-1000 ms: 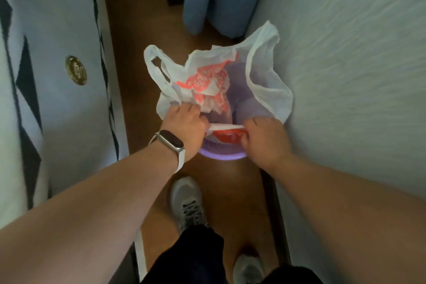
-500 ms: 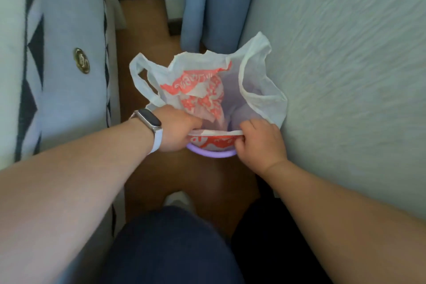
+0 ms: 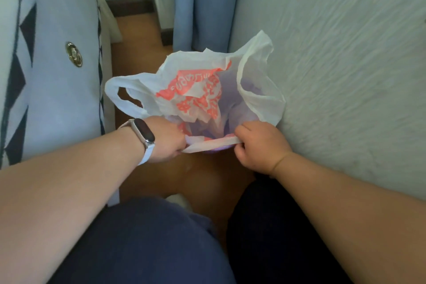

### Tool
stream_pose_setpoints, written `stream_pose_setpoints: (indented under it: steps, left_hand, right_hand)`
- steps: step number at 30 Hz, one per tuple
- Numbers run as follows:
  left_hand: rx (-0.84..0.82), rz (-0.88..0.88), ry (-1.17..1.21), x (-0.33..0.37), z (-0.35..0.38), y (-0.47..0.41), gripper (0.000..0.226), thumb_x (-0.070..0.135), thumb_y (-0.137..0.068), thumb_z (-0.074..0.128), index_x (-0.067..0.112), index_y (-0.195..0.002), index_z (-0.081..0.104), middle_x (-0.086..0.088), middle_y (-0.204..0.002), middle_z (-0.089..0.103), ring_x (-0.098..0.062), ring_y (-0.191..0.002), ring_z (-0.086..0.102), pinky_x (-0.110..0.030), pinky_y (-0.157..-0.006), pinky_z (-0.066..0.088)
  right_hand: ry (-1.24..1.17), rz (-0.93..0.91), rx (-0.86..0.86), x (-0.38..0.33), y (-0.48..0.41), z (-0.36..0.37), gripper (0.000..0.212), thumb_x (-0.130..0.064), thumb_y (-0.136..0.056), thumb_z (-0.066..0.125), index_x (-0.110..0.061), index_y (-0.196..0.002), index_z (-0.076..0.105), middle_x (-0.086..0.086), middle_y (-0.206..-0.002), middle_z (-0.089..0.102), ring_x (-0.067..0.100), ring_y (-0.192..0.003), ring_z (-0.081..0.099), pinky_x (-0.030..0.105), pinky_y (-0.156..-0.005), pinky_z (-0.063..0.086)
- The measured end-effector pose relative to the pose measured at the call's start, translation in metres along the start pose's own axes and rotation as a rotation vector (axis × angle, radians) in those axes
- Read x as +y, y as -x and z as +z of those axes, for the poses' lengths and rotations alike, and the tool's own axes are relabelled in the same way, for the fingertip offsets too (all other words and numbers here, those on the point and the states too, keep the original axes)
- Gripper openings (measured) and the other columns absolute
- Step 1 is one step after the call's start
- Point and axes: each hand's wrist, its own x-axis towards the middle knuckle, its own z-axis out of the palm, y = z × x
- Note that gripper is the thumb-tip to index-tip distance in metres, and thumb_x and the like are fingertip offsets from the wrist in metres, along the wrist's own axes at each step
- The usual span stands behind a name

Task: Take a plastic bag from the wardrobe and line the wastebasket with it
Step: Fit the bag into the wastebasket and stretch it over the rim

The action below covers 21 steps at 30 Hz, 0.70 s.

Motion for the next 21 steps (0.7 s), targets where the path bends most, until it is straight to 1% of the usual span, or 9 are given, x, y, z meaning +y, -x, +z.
stream_pose_setpoints:
  steps: [2, 4, 7, 9, 11, 15, 17, 19, 21]
  left_hand:
    - [0.014, -0.017, 0.010, -0.002, 0.001, 0.000, 0.029, 0.032, -0.101, 0.044, 0.024, -0.121, 0.064, 0.001, -0.117, 0.065, -0.022, -0.105, 0.060, -0.027, -0.083, 0.040]
    - [0.019, -0.016, 0.036, -0.008, 0.005, -0.003, 0.030, 0.033, -0.102, 0.042, 0.027, -0.122, 0.063, 0.003, -0.117, 0.065, -0.021, -0.104, 0.061, -0.029, -0.085, 0.044]
    - [-0.049, -0.011, -0.003, -0.012, 0.013, -0.009, 0.035, 0.028, -0.101, 0.042, 0.029, -0.133, 0.056, 0.000, -0.127, 0.062, -0.024, -0.111, 0.060, -0.034, -0.091, 0.046]
    - [-0.109, -0.017, -0.057, -0.009, 0.018, -0.015, 0.034, 0.021, -0.099, 0.047, 0.025, -0.130, 0.060, -0.003, -0.127, 0.062, -0.027, -0.113, 0.060, -0.036, -0.091, 0.046]
    - [-0.111, -0.050, -0.064, -0.009, 0.023, -0.020, 0.030, 0.017, -0.096, 0.050, 0.023, -0.120, 0.066, -0.005, -0.121, 0.066, -0.027, -0.108, 0.062, -0.036, -0.088, 0.048]
    - [-0.021, -0.113, 0.048, -0.024, 0.040, -0.023, 0.026, 0.019, -0.094, 0.046, 0.024, -0.107, 0.068, -0.003, -0.110, 0.068, -0.026, -0.096, 0.064, -0.035, -0.082, 0.052]
    - [0.017, -0.118, 0.123, -0.026, 0.043, -0.022, 0.025, 0.025, -0.095, 0.044, 0.025, -0.107, 0.066, -0.001, -0.109, 0.067, -0.024, -0.096, 0.062, -0.031, -0.073, 0.046]
    - [0.076, -0.101, 0.140, -0.026, 0.036, -0.017, 0.022, 0.032, -0.095, 0.043, 0.026, -0.095, 0.064, 0.001, -0.099, 0.065, -0.021, -0.087, 0.059, -0.027, -0.064, 0.035]
    - [0.212, -0.105, 0.131, -0.024, 0.021, -0.011, 0.025, 0.037, -0.093, 0.042, 0.025, -0.076, 0.056, 0.004, -0.079, 0.059, -0.017, -0.069, 0.052, -0.027, -0.053, 0.029]
  right_hand:
    - [-0.018, 0.005, -0.042, 0.000, 0.003, 0.001, 0.032, -0.032, -0.074, 0.043, -0.010, -0.079, 0.066, 0.013, -0.078, 0.065, 0.036, -0.066, 0.062, 0.038, -0.053, 0.050]
    - [0.005, 0.038, -0.105, 0.001, 0.007, 0.004, 0.030, -0.028, -0.080, 0.052, -0.011, -0.096, 0.072, 0.013, -0.095, 0.069, 0.036, -0.083, 0.065, 0.040, -0.065, 0.055]
    - [0.012, 0.071, -0.134, 0.008, 0.006, 0.010, 0.022, -0.023, -0.084, 0.062, -0.015, -0.101, 0.075, 0.008, -0.100, 0.070, 0.034, -0.091, 0.065, 0.039, -0.070, 0.055]
    - [0.004, 0.113, -0.185, 0.010, 0.005, 0.012, 0.026, -0.026, -0.090, 0.057, -0.019, -0.107, 0.074, 0.005, -0.106, 0.069, 0.031, -0.098, 0.064, 0.037, -0.078, 0.053]
    - [0.001, 0.145, -0.219, 0.014, 0.004, 0.015, 0.029, -0.029, -0.093, 0.052, -0.022, -0.112, 0.073, 0.003, -0.110, 0.069, 0.030, -0.102, 0.063, 0.037, -0.083, 0.053]
    - [0.015, 0.200, -0.308, 0.016, 0.000, 0.021, 0.031, -0.031, -0.093, 0.048, -0.025, -0.114, 0.071, 0.002, -0.113, 0.068, 0.029, -0.105, 0.061, 0.037, -0.084, 0.053]
    - [-0.007, 0.247, -0.324, 0.015, 0.000, 0.022, 0.031, -0.034, -0.093, 0.049, -0.025, -0.112, 0.070, 0.004, -0.113, 0.068, 0.029, -0.106, 0.061, 0.037, -0.084, 0.053]
    - [-0.033, 0.297, -0.269, 0.010, 0.002, 0.017, 0.029, -0.039, -0.090, 0.050, -0.021, -0.103, 0.069, 0.006, -0.105, 0.069, 0.031, -0.099, 0.063, 0.037, -0.079, 0.053]
    - [-0.107, 0.337, -0.110, 0.004, 0.002, 0.009, 0.024, -0.039, -0.088, 0.052, -0.019, -0.089, 0.066, 0.005, -0.095, 0.069, 0.031, -0.091, 0.064, 0.036, -0.071, 0.052]
